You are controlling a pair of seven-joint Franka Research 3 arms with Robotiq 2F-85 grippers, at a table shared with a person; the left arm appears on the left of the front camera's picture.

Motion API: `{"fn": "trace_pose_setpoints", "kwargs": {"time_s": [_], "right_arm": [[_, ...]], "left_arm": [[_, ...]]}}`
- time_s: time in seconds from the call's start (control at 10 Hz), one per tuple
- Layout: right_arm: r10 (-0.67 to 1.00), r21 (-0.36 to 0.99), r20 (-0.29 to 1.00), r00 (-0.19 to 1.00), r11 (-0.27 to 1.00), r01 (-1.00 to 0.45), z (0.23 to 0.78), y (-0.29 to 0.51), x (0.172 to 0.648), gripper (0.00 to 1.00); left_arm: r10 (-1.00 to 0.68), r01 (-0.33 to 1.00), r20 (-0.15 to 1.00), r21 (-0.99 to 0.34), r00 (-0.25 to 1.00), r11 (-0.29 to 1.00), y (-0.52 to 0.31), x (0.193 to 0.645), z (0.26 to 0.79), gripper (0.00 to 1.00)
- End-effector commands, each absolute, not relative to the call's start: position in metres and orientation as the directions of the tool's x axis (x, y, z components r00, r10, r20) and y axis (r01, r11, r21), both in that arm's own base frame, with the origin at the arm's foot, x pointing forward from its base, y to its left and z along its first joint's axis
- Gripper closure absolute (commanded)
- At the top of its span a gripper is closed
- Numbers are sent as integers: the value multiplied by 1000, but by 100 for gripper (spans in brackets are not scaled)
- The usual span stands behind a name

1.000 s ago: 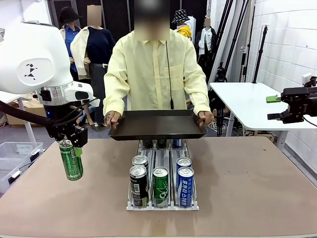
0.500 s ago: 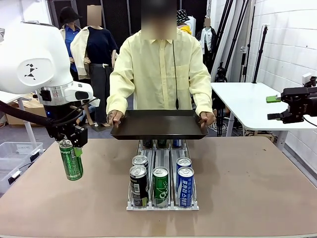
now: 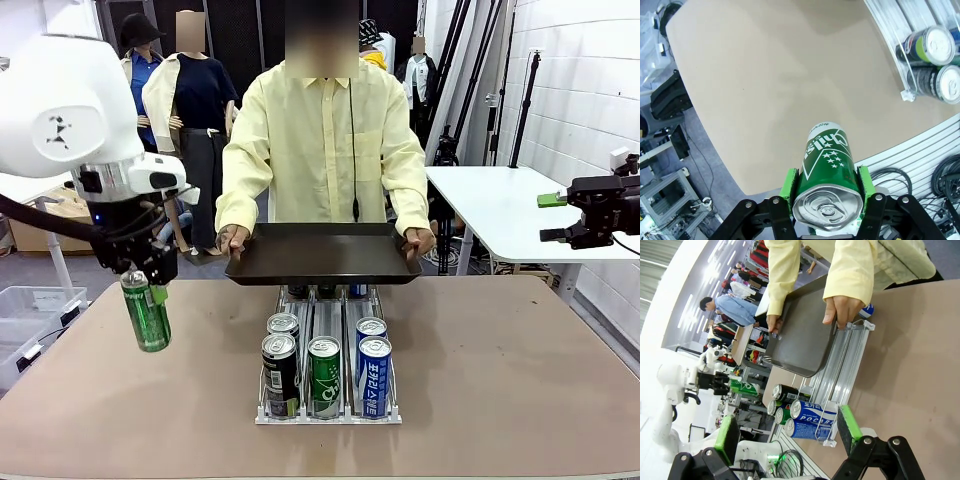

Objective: Retrieve and hand over the desired beverage to the person.
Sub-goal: Place the picked can on the Handle tray extended by the person.

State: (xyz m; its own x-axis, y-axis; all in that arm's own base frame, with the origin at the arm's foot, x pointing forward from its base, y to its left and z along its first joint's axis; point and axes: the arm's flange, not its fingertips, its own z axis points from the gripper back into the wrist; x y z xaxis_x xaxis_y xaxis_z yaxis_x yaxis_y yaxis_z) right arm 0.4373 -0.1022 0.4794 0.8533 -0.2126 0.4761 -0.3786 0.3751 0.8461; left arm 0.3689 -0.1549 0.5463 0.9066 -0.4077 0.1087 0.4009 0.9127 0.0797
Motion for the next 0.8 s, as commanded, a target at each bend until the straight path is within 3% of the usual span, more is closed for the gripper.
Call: {"fn": "trace_pose_setpoints", "kwargs": {"time_s": [0.0,0.7], "right_arm": [[-211,850,473,855,365,-380,481,-102,438,0],[-211,850,473,855,365,-380,481,-102,438,0]], "left_arm": [[-367,362,144,60,919,930,-158,389,580,100],[-366,365,234,48,901,930,-221,464,664,100]]}}
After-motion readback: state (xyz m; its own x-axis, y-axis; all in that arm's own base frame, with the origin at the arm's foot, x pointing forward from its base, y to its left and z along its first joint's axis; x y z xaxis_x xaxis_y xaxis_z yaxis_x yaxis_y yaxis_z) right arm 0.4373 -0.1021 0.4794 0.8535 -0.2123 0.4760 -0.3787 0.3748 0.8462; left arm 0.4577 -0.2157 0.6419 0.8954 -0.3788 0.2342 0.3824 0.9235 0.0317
